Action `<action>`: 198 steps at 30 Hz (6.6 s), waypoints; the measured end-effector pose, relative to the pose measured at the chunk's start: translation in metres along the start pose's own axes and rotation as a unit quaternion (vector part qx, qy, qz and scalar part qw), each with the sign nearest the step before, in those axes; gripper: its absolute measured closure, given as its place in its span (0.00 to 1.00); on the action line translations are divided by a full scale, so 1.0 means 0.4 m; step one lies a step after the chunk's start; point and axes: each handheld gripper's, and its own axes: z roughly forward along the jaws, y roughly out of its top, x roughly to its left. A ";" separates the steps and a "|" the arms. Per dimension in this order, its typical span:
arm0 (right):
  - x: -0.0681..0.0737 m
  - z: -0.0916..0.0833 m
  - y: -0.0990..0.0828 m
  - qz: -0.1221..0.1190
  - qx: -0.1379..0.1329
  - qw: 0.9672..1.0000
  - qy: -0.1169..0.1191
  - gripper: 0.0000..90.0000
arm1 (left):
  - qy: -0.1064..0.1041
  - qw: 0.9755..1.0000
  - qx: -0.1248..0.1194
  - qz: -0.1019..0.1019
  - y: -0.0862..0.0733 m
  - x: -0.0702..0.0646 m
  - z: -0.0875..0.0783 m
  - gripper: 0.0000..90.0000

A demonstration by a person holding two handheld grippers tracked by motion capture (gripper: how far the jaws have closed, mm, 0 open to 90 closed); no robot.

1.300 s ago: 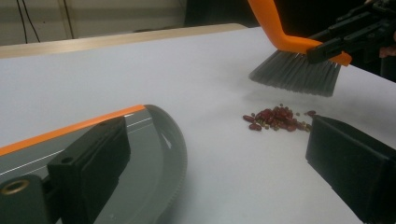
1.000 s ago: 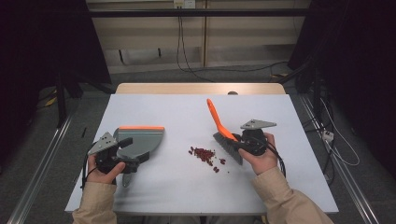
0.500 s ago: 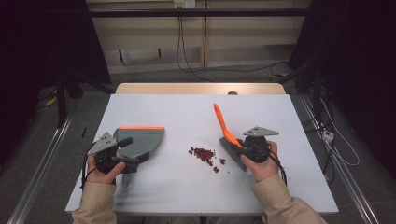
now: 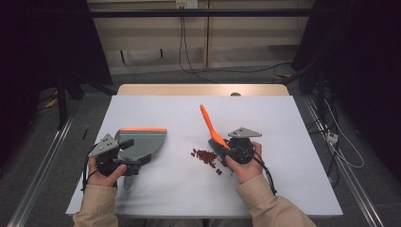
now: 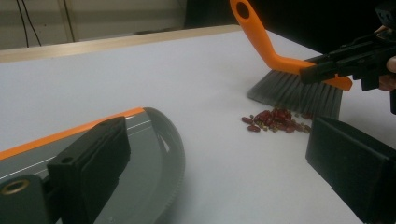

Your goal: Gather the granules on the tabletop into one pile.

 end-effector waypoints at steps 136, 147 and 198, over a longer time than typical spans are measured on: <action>0.057 0.051 -0.007 0.017 -0.068 0.996 -0.052 0.79 | 0.001 1.000 0.018 0.002 -0.015 -0.007 -0.006 0.07; 0.039 -0.003 -0.009 0.003 -0.077 0.995 -0.058 0.79 | 0.001 1.000 0.019 0.003 -0.014 -0.008 -0.007 0.07; 0.040 -0.019 -0.030 -0.139 0.039 0.966 0.213 0.77 | -0.004 0.999 0.034 0.004 -0.025 -0.009 -0.001 0.07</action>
